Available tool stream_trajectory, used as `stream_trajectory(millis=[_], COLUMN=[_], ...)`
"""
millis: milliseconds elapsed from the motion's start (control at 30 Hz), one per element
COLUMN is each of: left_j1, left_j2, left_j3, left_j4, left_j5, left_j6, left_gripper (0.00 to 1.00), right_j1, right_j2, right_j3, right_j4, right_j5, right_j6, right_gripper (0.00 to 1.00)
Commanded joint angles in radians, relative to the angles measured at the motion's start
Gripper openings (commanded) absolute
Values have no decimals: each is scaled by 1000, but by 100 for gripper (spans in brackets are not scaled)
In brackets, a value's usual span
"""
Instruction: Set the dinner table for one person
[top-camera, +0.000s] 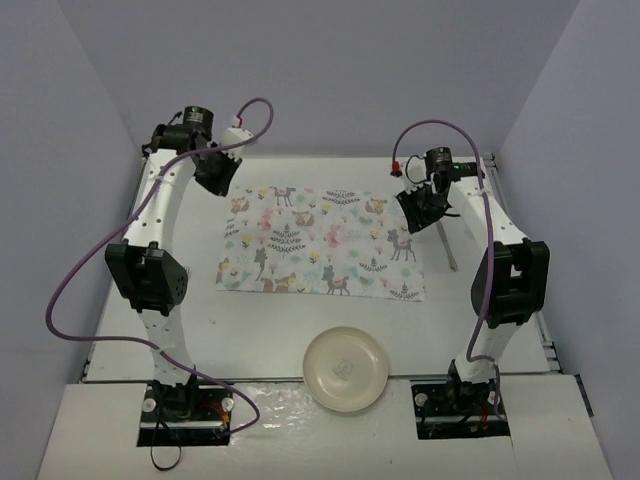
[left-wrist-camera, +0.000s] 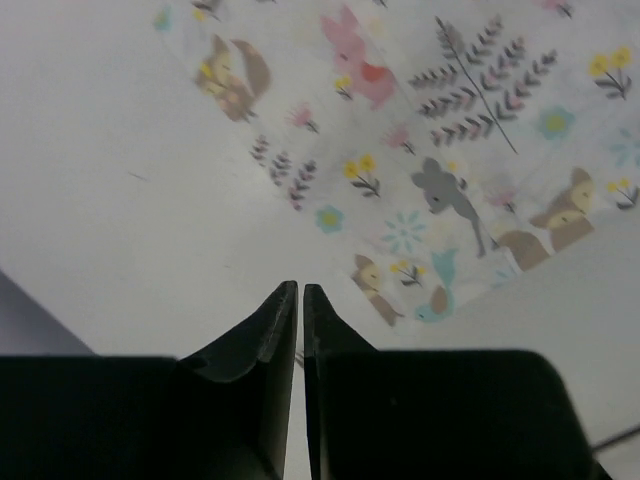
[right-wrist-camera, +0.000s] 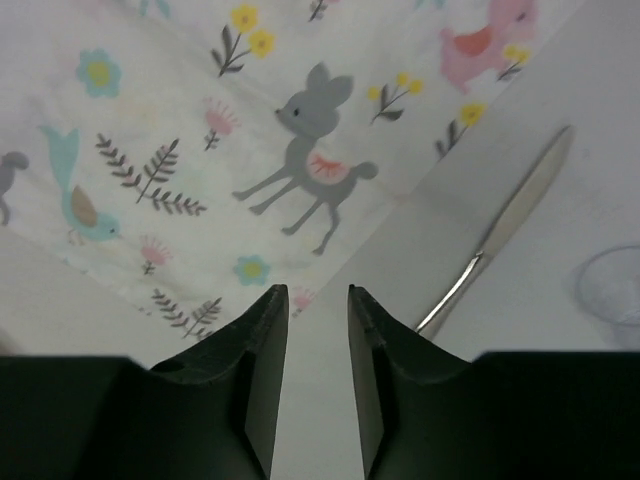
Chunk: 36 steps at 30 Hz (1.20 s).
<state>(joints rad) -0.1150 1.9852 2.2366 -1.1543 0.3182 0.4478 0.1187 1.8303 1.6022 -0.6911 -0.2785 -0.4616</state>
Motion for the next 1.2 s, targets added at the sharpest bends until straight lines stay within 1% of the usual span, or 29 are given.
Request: stream_trajectory(millis=[0,33,67,167,233,300,400,467,567,667,800,900,1167], left_j1=[-56,-57,-58,-75,-92,-113,-157,-162,-164,-163,-164,-156,-117], left_j2=[-8,-13,-28,-34,-31,-31,33,53,65,87,110,119,187], left_j3=[-112,-150,-182,-265,-294,-342,-342,-359,-379,-404,-432,-457,-480], left_j4=[-143,-125,-85,-52,-45,8,-34,-19,5,30,39,65,61], left_j5=[87,110,126,145,130,119,90,99,98,59,71,44,62], left_j6=[80,61,56,55,58,40,58,48,39,38,40,40,32], left_gripper=[1,0,0,0,0,0,0,0,0,0,0,0,0], right_j1=[9,9,9,22,32,36,36,37,43,44,47,46,59], right_j2=[-108,-104,-102,-89,-86,-64,-10,18,50,88,140,165,251], right_j3=[-65,-81,-88,-96,-98,-102,-106,-109,-112,-117,-95,-78,-53], right_j4=[-55,-56,-55,-58,-55,-49,-49,-44,-30,-12,-9,-7,1], right_j5=[-127,-138,-145,-176,-175,-177,-158,-138,-115,-73,-28,-8,112], right_j6=[2,9,13,30,29,31,53,55,59,75,86,91,110], right_gripper=[21,14,11,7,7,8,8,6,5,5,1,2,3])
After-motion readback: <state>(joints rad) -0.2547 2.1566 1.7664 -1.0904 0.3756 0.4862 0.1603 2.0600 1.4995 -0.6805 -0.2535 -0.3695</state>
